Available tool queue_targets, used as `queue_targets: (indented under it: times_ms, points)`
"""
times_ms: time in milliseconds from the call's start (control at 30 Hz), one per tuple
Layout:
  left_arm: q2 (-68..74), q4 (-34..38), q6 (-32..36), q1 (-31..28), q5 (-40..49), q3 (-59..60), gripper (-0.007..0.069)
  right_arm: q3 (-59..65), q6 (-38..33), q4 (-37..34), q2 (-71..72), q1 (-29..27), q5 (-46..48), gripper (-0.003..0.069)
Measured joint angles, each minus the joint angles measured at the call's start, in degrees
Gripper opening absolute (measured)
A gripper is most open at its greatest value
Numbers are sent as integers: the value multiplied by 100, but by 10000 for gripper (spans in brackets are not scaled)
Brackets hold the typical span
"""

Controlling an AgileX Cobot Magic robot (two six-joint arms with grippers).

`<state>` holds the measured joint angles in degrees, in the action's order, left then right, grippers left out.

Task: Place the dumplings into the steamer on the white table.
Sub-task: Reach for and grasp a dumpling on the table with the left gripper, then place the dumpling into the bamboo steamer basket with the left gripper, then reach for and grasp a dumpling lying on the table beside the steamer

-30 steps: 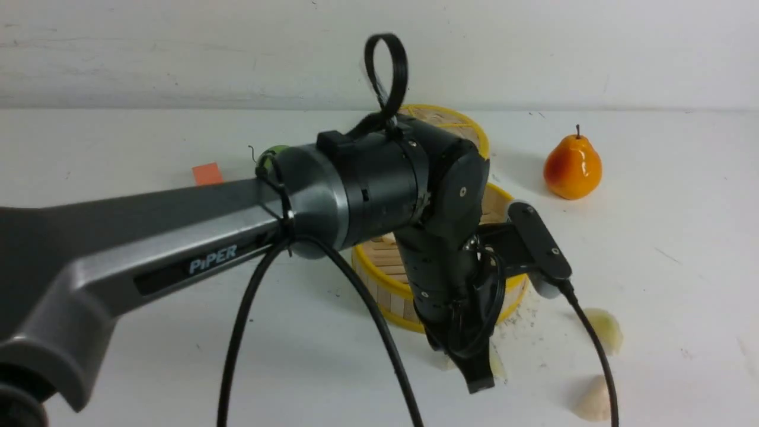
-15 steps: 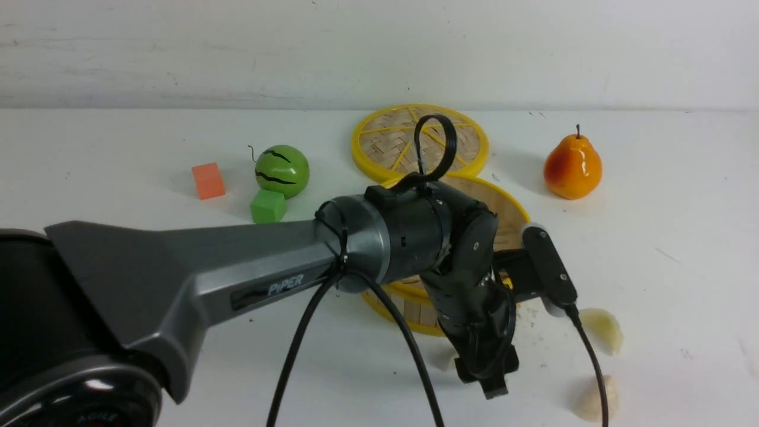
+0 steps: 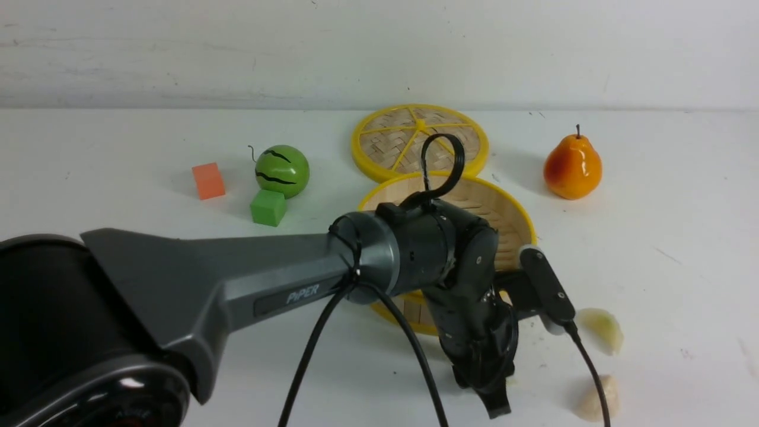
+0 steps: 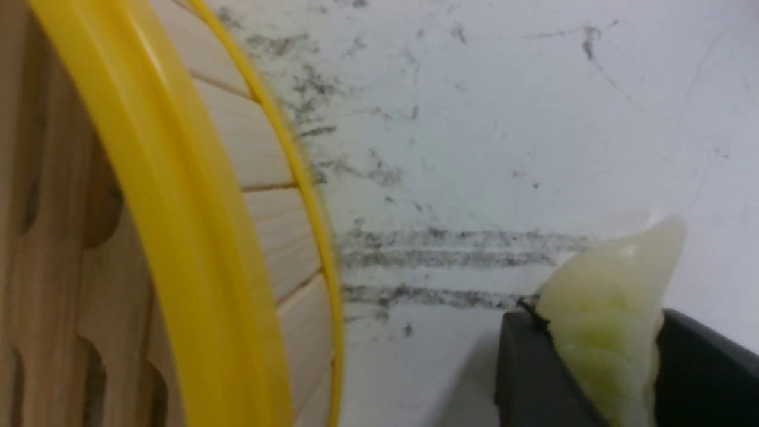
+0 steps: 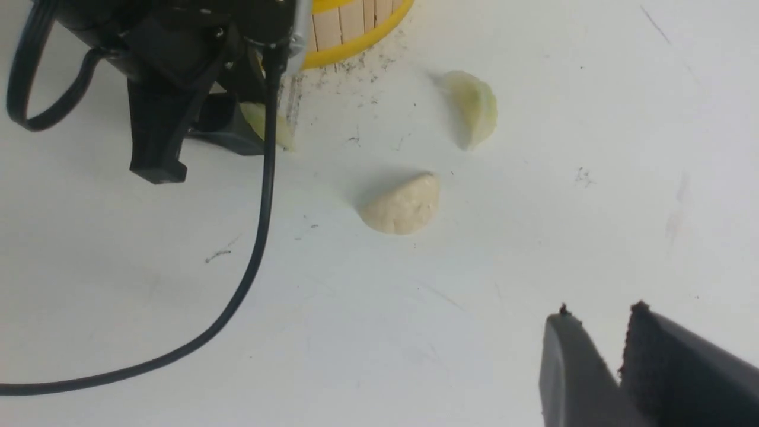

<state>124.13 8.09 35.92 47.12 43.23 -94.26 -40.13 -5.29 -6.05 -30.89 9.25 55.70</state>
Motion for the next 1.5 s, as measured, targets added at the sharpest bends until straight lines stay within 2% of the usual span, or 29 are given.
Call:
queue_targets:
  times_ms: [67, 167, 267, 400, 500, 600, 733, 867, 1133, 1200, 1300, 1333, 1400, 1500]
  points:
    - [0, -4, -19, 0, 37, -6, 191, 0, 0, 6, 0, 0, 0, 149]
    - [-21, 1, -371, 0, 491, -138, 195, 0, 0, 6, 0, 0, -4, 149]
    - [-158, 1, -912, 0, 1056, -418, 195, 0, 0, 6, 0, 0, -7, 149]
    - [-509, -121, -2004, -62, 1747, -1257, 195, 0, 0, 6, 0, 0, -32, 152]
    - [-637, -178, -2691, -259, 2109, -1858, 195, 0, 0, 6, 0, 0, -105, 155]
    - [-623, -191, -3494, -752, 2242, -2346, 195, 12, 0, 0, 0, 0, -152, 159]
    - [-289, -171, -4053, -1431, 2126, -2414, 195, 151, 0, -74, 0, 0, -205, 165]
    - [205, -190, -4158, -1618, 2015, -2414, 195, 291, 0, -121, 0, 0, -276, 167]
    - [833, -331, -4163, -1601, 1792, -2414, 200, 277, 0, -163, -113, 0, -221, 157]
    - [850, -385, -4163, -1601, 1738, -2414, 234, 109, 0, -163, -345, 0, -75, 128]
    - [779, -448, -4163, -1597, 1940, -2535, 325, -294, -5, -163, -888, 0, 172, 59]
    - [779, -449, -4163, -1597, 1969, -2553, 332, -294, -12, -163, -888, 0, 184, 54]
    - [611, -492, -4149, -1597, 2477, -2858, 390, -701, -66, -163, -1477, 0, 295, -10]
    - [253, -518, -4053, -1597, 2701, -3302, 404, -1126, -113, -163, -2277, 0, 317, -20]
